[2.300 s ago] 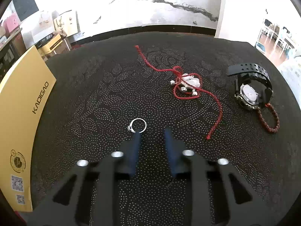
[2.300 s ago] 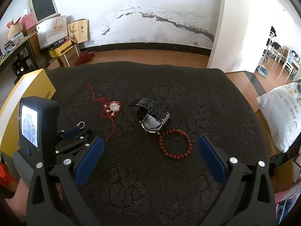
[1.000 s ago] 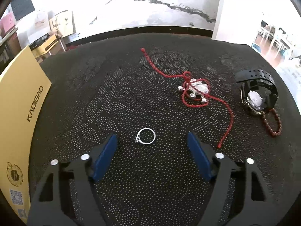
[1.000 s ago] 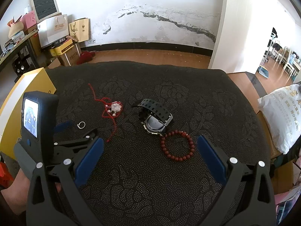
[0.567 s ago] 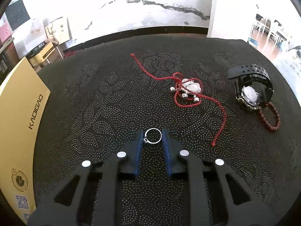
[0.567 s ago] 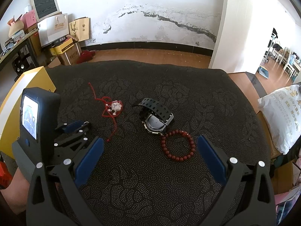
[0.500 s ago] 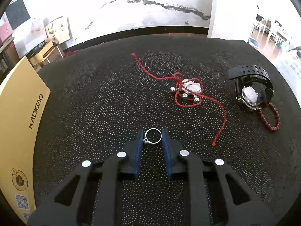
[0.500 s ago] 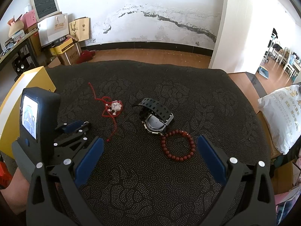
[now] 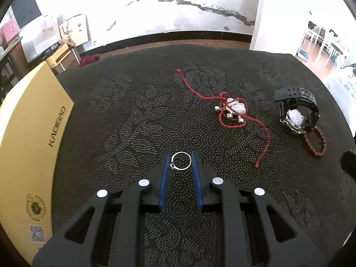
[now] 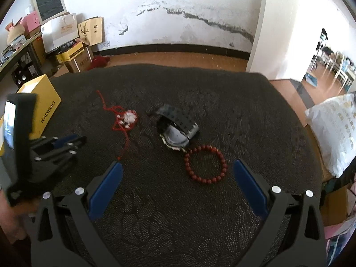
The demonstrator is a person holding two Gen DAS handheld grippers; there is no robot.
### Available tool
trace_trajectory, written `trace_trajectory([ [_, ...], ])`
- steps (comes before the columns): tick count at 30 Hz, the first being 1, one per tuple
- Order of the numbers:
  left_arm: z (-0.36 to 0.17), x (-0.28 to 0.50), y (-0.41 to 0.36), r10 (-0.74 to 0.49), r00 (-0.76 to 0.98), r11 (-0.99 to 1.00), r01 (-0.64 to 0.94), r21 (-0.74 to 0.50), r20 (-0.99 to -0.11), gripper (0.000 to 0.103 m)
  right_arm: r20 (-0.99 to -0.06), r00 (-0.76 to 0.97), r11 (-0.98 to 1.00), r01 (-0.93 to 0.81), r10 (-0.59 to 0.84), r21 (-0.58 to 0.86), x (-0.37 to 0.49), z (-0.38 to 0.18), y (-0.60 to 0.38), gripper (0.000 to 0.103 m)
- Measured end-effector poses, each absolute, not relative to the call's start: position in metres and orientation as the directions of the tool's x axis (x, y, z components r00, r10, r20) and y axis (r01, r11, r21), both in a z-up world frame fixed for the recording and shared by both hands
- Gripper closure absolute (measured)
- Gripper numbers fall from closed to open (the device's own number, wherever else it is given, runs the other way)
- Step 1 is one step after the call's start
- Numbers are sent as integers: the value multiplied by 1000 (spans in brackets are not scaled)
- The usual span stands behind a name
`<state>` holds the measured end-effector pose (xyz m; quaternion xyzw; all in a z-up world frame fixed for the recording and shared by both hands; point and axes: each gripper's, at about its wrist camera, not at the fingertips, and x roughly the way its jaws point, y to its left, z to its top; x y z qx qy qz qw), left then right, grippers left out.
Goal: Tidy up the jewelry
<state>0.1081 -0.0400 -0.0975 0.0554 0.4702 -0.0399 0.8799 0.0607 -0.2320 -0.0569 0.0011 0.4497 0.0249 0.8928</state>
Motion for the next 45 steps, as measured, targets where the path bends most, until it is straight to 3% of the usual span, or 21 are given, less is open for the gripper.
trace_trajectory([
  [10, -77, 97, -24, -33, 566, 988, 141, 58, -823, 82, -862, 504, 999, 37, -53, -39, 81, -112, -276, 7],
  [21, -73, 97, -11, -48, 564, 990, 139, 38, -825, 82, -853, 522, 999, 31, -6, 12, 99, -133, -280, 7],
  [23, -73, 97, -11, -47, 562, 990, 138, 38, -826, 82, -853, 522, 1000, 23, 1, 15, 99, -132, -279, 13],
  [26, -72, 97, -12, -48, 562, 989, 142, 39, -826, 82, -852, 524, 1000, -1, 13, 15, 96, -128, -276, 31],
  [31, -72, 96, -15, -46, 564, 988, 150, 47, -824, 82, -856, 514, 998, -42, 52, 36, 95, -122, -266, 87],
  [45, -65, 93, -25, -45, 571, 984, 165, 60, -820, 82, -840, 543, 999, 19, 12, 26, 78, -92, -266, 87],
])
